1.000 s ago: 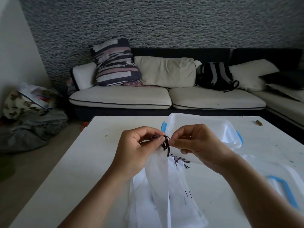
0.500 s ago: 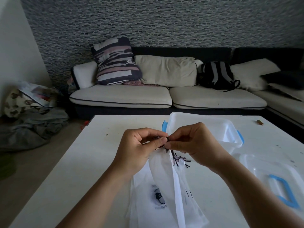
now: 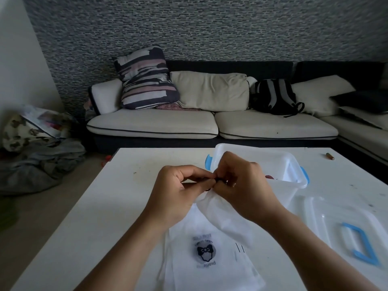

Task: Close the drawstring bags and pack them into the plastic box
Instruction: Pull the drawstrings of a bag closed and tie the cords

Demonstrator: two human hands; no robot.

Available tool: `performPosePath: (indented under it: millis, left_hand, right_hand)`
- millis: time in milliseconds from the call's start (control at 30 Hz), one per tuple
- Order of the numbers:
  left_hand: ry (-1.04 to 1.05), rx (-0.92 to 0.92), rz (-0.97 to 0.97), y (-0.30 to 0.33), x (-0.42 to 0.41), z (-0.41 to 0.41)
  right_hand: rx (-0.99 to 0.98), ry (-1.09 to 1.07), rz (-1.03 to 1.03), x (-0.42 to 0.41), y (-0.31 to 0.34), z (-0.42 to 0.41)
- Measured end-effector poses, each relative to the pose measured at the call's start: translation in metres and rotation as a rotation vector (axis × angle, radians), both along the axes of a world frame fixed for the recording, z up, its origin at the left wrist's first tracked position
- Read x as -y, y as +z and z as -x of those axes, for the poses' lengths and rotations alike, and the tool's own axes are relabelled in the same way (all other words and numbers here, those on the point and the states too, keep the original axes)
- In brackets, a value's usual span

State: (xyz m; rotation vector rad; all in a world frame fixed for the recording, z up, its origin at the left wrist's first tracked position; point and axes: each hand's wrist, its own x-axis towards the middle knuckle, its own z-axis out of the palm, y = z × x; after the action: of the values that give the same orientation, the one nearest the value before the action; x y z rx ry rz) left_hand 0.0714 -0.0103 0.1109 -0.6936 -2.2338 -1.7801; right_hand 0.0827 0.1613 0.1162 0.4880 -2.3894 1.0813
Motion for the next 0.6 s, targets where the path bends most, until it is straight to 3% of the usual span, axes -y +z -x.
performPosePath:
  millis: [200, 333, 600]
  left_hand:
    - [0.018, -0.029, -0.045, 0.001, 0.008, 0.003]
    - [0.011, -0.024, -0.076, 0.001, 0.009, 0.002]
    - [0.015, -0.048, -0.075, -0.001, 0.01, 0.004]
  right_hand:
    - [0.369, 0.286, 0.388, -0.016, 0.011, 0.003]
    - [0.522, 0.308, 0.746, -0.011, 0.01, 0.0]
    - [0.622, 0.244, 0.925, -0.006, 0.014, -0.001]
